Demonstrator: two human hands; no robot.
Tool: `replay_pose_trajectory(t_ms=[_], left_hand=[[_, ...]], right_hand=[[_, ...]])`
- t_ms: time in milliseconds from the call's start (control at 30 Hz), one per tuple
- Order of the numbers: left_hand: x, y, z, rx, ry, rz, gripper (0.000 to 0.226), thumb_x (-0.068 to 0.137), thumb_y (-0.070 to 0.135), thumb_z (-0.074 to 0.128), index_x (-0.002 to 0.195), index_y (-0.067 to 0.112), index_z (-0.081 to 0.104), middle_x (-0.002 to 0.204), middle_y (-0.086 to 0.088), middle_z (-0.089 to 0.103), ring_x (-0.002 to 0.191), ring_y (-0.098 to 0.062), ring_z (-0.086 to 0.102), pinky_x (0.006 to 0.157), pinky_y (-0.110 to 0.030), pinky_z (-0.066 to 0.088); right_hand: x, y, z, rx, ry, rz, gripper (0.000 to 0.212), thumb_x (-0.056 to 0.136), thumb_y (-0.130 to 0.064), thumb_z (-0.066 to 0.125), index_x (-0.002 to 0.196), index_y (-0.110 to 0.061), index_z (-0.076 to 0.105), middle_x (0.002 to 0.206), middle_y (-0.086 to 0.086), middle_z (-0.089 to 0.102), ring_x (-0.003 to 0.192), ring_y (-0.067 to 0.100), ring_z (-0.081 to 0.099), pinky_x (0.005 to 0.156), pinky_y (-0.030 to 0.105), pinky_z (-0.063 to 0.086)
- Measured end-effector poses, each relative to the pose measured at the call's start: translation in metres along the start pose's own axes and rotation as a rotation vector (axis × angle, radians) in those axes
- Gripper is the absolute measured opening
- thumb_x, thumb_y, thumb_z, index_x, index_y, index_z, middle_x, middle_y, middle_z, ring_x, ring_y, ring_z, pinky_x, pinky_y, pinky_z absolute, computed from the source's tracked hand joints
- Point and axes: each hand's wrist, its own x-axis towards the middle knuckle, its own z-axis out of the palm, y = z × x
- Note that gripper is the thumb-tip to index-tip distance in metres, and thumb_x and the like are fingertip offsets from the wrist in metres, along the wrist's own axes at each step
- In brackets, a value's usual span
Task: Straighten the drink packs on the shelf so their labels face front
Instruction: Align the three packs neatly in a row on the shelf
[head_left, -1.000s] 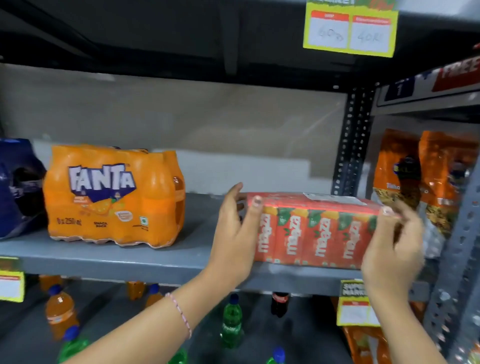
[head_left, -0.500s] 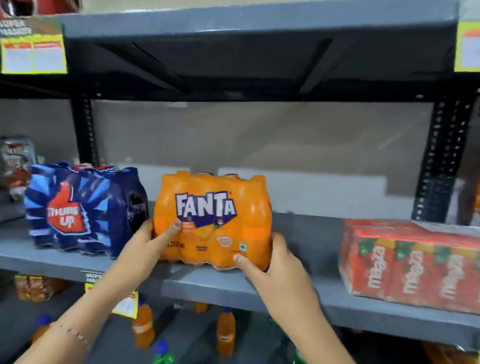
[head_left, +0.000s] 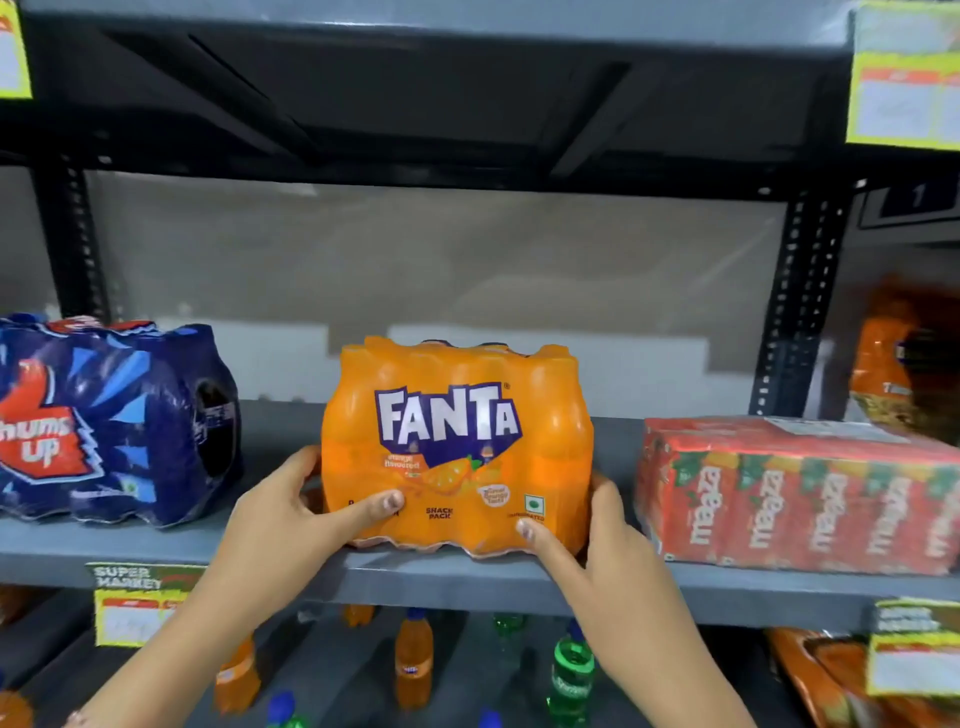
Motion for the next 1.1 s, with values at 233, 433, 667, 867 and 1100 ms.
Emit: replay_pose_trajectory(t_ms=[233,433,667,867,1100], left_hand=[[-0.004,0.019,0.019,-0.049,-0.054,0.022,0.069,0.047,0.082,0.069,0.102,0.047,0.046,0.1,0.027,0.064,0.089,-0.003,0.066,0.065,-0.02,0.05],[-0.003,0.019,0.02,-0.045,-0.063,0.024,0.062,0.053,0.065,0.074,0.104,0.04,0.049,0.099,0.022,0.068,0.086,-0.006,0.07,0.066,-0.02,0.053],[-0.005,0.017,0.019,-0.046,-0.075,0.037,0.063,0.054,0.075,0.071,0.104,0.046,0.047,0.097,0.028,0.067,0.079,0.005,0.07,0.057,-0.014,0.053],[-0.004,0.016,0.018,-0.057,-0.085,0.033,0.06,0.056,0.062,0.075,0.106,0.041,0.049,0.097,0.022,0.07,0.082,-0.004,0.072,0.058,-0.014,0.054],[-0.004,0.019,0.019,-0.064,-0.078,0.038,0.064,0.053,0.064,0.075,0.107,0.04,0.05,0.1,0.019,0.072,0.084,-0.008,0.073,0.067,-0.021,0.059]], right_hand=[[-0.005,0.018,-0.008,-0.08,0.069,-0.006,0.078,0.081,-0.077,0.029,0.141,-0.028,0.03,0.118,-0.01,0.062,0.098,0.009,0.064,0.08,0.029,0.056],[-0.006,0.02,-0.009,-0.045,0.09,-0.013,0.077,0.08,-0.076,0.032,0.139,-0.027,0.033,0.119,-0.011,0.061,0.1,0.008,0.063,0.082,0.03,0.056],[-0.009,0.022,-0.008,-0.012,0.107,-0.017,0.074,0.08,-0.074,0.036,0.138,-0.027,0.037,0.118,-0.012,0.063,0.097,0.006,0.062,0.078,0.024,0.054],[-0.008,0.021,-0.008,0.04,0.105,-0.019,0.065,0.083,-0.069,0.043,0.133,-0.028,0.041,0.112,-0.016,0.061,0.091,0.0,0.059,0.065,0.014,0.046],[-0.007,0.021,-0.011,0.085,0.103,0.0,0.059,0.083,-0.065,0.046,0.13,-0.031,0.041,0.113,-0.018,0.06,0.093,-0.006,0.057,0.065,0.01,0.046]])
